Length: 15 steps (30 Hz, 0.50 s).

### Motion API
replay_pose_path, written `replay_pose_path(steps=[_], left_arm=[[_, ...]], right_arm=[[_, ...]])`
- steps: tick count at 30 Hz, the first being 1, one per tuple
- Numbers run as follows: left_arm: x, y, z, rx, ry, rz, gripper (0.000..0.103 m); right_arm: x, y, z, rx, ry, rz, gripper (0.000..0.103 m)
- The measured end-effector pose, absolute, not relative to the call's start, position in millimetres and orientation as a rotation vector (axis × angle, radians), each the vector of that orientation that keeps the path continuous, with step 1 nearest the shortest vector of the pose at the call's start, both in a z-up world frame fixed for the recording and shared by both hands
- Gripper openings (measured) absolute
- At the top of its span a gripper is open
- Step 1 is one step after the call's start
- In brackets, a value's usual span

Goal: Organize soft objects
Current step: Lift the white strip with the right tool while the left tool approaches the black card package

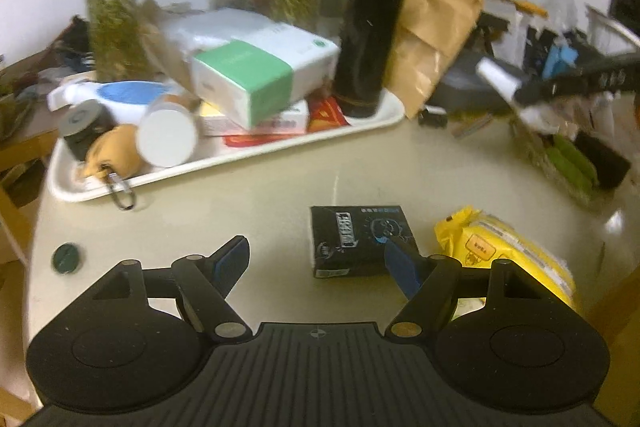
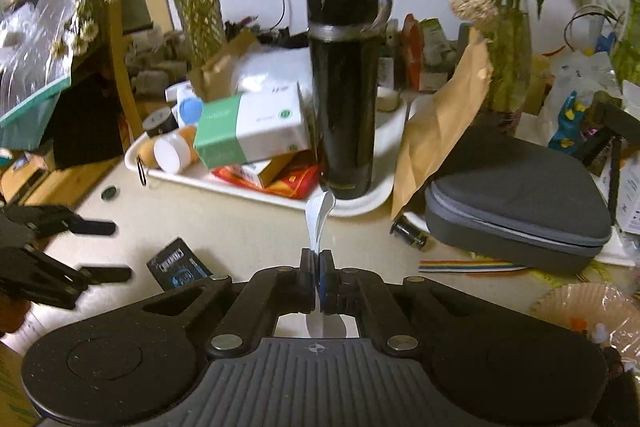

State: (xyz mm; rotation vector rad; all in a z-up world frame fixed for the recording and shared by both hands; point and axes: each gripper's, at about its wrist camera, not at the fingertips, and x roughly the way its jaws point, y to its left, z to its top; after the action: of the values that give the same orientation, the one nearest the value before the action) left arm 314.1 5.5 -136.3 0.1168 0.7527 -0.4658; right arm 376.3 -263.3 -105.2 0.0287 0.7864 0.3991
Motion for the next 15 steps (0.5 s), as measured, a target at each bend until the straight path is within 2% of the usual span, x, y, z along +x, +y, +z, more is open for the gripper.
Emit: replay_pose_path(steps=[15], left_arm=[[327,-31,-161,0.254,0.780,-0.594,0.074]], right_arm=[[380,-256,-107,0.022,0.789,0.419,0.004]])
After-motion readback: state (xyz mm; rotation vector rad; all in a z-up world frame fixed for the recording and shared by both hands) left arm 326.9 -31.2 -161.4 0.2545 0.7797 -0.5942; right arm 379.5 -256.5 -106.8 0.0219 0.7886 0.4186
